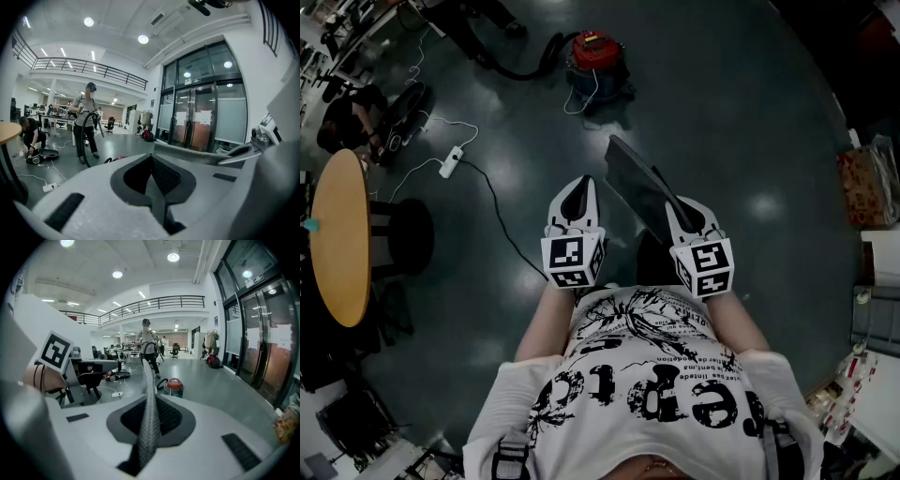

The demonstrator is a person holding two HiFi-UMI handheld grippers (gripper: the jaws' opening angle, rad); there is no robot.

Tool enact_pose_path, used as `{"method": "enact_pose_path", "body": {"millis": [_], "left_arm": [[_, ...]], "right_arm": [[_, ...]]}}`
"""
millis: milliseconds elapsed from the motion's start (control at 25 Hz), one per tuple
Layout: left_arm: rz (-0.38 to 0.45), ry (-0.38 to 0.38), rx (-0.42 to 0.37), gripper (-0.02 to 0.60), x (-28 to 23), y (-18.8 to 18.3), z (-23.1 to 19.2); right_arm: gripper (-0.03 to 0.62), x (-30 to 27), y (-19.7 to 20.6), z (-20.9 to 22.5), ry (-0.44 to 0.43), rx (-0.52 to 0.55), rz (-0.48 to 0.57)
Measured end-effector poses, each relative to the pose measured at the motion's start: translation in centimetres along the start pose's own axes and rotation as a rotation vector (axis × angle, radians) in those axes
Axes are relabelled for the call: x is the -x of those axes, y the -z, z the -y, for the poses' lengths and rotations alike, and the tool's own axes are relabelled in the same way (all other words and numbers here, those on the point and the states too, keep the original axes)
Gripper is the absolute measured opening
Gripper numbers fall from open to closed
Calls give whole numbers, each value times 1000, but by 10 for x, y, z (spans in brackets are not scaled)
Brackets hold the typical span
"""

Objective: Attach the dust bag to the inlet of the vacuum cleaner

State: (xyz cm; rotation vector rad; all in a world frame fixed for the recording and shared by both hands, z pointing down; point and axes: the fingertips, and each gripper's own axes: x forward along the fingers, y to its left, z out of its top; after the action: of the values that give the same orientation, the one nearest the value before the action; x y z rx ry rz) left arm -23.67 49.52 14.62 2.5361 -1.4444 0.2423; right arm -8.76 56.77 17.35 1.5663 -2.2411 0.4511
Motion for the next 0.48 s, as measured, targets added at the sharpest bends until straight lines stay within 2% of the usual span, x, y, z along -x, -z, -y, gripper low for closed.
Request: {"method": "enact_pose_path", "body": {"millis": [280,480], "left_arm": [[47,-75,-4,4,-108,-40,31],[61,-152,18,5,-173,-53,42]], "right_arm": [[23,-39,-57,129,-74,27,22],[23,-77,-82,193,-151,124,18]]}}
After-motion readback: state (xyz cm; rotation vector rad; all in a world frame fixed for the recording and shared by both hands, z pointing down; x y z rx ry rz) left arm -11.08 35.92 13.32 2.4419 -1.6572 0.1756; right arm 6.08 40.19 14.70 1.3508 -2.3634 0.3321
